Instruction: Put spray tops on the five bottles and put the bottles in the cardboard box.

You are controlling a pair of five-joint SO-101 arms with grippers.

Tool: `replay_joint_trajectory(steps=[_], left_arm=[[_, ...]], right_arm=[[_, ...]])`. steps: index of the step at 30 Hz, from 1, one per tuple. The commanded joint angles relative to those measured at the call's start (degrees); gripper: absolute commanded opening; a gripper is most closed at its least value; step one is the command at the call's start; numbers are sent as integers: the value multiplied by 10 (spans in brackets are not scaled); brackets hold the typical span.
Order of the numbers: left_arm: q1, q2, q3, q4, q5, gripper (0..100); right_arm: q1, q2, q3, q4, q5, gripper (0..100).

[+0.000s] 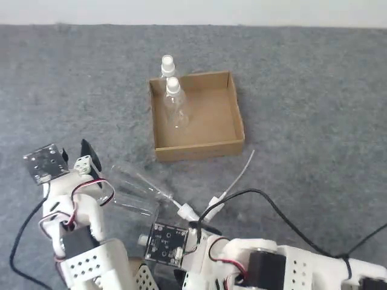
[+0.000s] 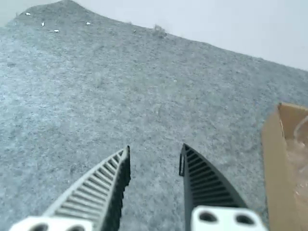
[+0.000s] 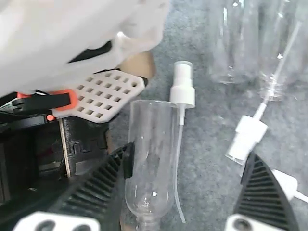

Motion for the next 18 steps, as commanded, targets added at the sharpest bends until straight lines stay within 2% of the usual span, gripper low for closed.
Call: replay_joint_trajectory(steps=[1,7,13,18], left_arm=[[-5,-8,-2,-21,22,160],[-5,-8,-2,-21,23,160],[-5,-8,-2,-21,23,160],[-5,-8,-2,-21,23,160]], right_arm=[[-15,34,23,-58,-5,304],[-44,94,59,-133,-6,303],[-43,183,93,-204,-6,303],[-36,227,94,-208,-4,303]])
